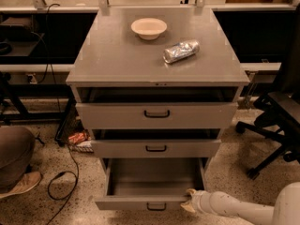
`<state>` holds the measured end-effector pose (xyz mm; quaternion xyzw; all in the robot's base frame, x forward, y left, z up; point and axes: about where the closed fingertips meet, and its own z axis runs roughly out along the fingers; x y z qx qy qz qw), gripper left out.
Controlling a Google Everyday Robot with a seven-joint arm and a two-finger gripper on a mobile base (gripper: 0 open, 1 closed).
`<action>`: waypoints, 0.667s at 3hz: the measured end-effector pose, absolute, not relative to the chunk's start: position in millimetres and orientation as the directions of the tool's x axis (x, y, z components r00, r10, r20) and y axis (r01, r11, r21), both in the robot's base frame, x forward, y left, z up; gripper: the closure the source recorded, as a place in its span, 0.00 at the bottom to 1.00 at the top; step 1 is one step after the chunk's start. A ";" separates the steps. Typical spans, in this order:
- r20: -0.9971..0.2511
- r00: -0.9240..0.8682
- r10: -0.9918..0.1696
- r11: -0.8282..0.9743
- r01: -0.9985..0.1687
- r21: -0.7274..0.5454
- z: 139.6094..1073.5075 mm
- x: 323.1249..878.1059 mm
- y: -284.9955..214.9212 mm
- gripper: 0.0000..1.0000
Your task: Open bottom drawer
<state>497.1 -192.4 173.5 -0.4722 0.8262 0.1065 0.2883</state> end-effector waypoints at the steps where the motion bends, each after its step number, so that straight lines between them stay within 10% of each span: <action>1: -0.588 -0.409 -0.698 0.552 -0.830 -0.078 172.2 472.1 -189.9 1.00; 2: -0.588 -0.409 -0.698 0.552 -0.830 -0.078 175.6 472.1 -189.9 1.00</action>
Offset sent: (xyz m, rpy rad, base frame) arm -0.1525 0.0108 -0.0053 0.1302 0.0570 -0.1403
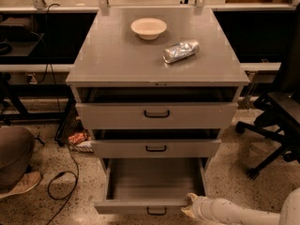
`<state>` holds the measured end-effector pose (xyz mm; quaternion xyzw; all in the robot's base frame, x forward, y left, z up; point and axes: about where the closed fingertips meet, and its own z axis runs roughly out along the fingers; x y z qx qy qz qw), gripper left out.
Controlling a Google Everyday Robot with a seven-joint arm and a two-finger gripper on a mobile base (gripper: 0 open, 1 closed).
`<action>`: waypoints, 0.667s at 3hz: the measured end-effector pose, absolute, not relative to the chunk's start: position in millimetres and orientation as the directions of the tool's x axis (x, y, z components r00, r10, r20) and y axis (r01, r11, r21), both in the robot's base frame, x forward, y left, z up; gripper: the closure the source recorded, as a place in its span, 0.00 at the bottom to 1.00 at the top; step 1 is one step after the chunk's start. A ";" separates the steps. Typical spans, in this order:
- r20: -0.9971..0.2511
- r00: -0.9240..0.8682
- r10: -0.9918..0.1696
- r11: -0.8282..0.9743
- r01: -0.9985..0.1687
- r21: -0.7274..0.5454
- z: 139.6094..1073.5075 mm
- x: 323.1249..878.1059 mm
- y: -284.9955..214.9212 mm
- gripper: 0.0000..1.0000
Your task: Open bottom drawer
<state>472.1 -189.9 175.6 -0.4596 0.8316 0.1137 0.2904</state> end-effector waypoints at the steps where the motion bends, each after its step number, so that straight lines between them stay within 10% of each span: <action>1: -0.588 -0.408 -0.698 0.550 -0.832 -0.076 174.7 471.5 -188.3 0.83; 2: -0.588 -0.408 -0.698 0.549 -0.832 -0.074 174.1 471.0 -186.9 0.59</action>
Offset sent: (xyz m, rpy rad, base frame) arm -0.0006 0.0017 -0.0010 0.0016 0.0016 0.0019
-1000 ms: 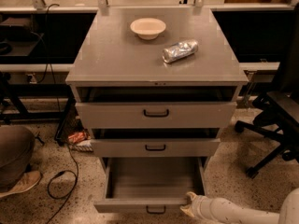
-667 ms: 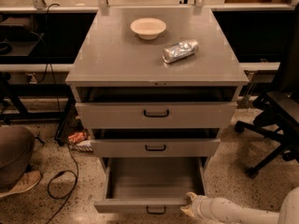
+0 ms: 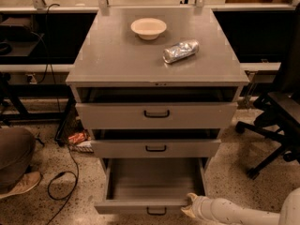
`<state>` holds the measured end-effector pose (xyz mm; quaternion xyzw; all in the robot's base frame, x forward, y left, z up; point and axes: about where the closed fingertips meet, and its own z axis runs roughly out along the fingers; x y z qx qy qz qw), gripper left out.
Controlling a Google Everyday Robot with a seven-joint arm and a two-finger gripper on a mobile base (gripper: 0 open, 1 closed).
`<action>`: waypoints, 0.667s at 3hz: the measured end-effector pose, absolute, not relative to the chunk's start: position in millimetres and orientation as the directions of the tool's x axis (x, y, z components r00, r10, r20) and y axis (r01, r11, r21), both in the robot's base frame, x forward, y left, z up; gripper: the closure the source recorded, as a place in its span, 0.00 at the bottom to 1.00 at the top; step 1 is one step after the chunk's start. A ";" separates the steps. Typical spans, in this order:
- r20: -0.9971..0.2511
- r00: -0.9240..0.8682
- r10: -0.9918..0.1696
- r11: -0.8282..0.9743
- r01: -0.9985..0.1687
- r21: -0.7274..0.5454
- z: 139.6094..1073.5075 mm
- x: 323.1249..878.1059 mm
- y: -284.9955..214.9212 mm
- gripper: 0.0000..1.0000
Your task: Open bottom drawer
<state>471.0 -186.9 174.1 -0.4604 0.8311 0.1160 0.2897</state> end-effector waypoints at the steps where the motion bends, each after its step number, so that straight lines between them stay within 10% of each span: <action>1: -0.588 -0.408 -0.698 0.549 -0.832 -0.074 174.7 471.0 -186.9 0.35; 2: -0.589 -0.408 -0.698 0.548 -0.833 -0.072 173.9 470.4 -185.4 0.12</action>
Offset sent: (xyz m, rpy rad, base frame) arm 0.0000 0.0001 0.0007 0.0001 0.0001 0.0001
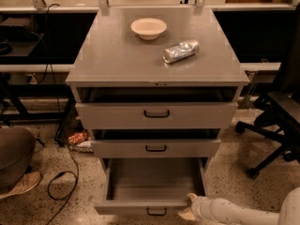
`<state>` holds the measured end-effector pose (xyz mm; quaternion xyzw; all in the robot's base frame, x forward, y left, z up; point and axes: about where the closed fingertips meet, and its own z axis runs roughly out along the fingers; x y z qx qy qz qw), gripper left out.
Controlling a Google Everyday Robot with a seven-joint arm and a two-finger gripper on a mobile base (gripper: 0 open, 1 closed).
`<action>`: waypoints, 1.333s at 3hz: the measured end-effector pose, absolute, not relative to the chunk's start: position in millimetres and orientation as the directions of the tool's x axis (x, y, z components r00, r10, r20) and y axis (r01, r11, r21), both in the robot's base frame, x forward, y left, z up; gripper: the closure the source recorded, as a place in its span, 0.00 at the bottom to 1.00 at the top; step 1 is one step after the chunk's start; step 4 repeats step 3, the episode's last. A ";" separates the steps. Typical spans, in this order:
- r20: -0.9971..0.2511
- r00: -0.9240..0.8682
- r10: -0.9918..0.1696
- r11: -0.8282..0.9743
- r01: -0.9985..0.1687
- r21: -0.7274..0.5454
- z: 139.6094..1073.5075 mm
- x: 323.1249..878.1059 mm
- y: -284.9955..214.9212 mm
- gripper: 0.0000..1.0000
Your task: Open bottom drawer
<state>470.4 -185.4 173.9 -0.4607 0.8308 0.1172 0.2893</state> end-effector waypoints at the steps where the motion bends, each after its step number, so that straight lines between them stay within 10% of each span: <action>1: -0.589 -0.408 -0.697 0.547 -0.834 -0.070 173.2 469.8 -184.1 0.00; 4: -0.638 -0.374 -0.673 0.577 -0.805 -0.136 217.1 474.1 -213.3 0.00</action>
Offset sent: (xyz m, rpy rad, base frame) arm 0.0029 -0.0339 0.0483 0.0399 -0.1045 -0.0386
